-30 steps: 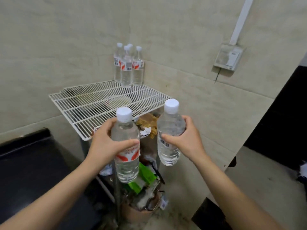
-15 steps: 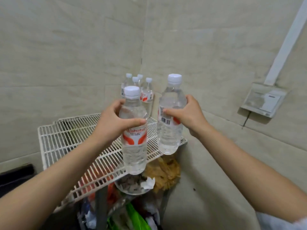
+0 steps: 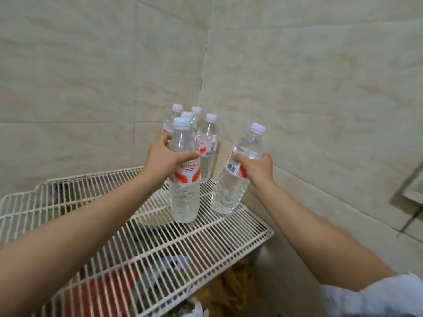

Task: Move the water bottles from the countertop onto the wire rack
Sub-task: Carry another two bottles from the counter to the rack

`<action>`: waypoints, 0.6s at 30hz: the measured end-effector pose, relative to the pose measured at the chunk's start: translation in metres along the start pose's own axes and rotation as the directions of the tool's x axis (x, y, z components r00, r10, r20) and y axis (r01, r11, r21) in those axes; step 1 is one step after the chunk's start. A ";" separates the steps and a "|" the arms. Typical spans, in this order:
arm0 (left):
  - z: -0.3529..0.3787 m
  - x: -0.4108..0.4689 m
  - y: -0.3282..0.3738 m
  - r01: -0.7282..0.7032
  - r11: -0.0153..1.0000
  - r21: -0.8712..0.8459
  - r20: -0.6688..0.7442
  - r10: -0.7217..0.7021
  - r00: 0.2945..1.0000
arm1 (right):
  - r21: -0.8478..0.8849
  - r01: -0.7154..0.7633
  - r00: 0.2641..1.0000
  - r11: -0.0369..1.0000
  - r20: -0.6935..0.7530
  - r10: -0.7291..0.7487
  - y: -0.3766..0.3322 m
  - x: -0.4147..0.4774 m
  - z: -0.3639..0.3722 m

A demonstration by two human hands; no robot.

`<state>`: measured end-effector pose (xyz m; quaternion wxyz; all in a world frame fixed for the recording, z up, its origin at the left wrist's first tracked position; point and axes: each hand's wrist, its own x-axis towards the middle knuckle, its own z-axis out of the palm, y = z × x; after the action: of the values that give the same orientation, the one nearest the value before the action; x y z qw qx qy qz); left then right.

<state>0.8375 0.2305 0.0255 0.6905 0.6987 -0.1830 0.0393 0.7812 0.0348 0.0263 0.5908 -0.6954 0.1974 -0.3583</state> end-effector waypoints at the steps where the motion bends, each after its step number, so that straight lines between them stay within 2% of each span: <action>1: 0.006 0.005 -0.003 0.006 1.000 0.013 -0.010 -0.006 1.000 | -0.028 0.007 1.000 1.000 -0.002 -0.007 0.007 0.008 0.003; 4: 0.019 0.015 -0.016 -0.002 0.999 0.038 -0.092 0.005 0.996 | -0.164 0.027 1.000 0.986 0.010 -0.026 0.024 0.034 0.012; 7: 0.030 0.027 -0.028 0.027 0.998 0.051 -0.198 -0.016 0.980 | -0.199 0.058 0.997 0.978 0.064 -0.046 0.033 0.060 0.025; 14: 0.059 0.055 -0.034 0.064 0.991 0.115 -0.302 -0.026 0.953 | -0.079 0.074 0.953 0.994 0.298 -0.047 0.064 0.094 0.055; 18: 0.071 0.056 -0.040 0.022 0.967 0.254 -0.291 0.054 0.955 | -0.049 0.072 0.941 0.996 0.334 -0.051 0.071 0.097 0.062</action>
<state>0.8879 0.1485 0.0012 0.6144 0.7662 -0.0771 0.1720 0.9019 -0.0065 -0.0189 0.5829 -0.7692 0.0838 -0.2481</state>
